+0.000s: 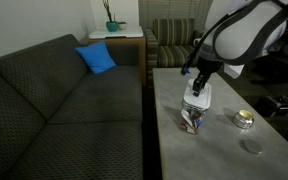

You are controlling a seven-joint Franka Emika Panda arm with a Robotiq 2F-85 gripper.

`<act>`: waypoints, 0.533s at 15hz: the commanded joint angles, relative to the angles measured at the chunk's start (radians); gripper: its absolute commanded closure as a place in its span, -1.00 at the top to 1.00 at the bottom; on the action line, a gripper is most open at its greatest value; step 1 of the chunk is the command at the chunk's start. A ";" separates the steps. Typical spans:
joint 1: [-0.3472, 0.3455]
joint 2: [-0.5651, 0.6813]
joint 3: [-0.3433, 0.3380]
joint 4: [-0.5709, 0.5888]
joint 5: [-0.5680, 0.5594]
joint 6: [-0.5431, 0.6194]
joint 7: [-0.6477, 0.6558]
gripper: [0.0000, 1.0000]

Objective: Pick up the lid and put it on the bowl

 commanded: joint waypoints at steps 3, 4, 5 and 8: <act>-0.007 0.064 0.030 0.089 -0.033 -0.097 -0.052 -0.42; -0.007 0.070 0.035 0.100 -0.025 -0.120 -0.046 -0.42; -0.006 0.079 0.039 0.115 -0.017 -0.145 -0.035 -0.42; 0.003 0.091 0.038 0.146 -0.011 -0.212 -0.008 -0.42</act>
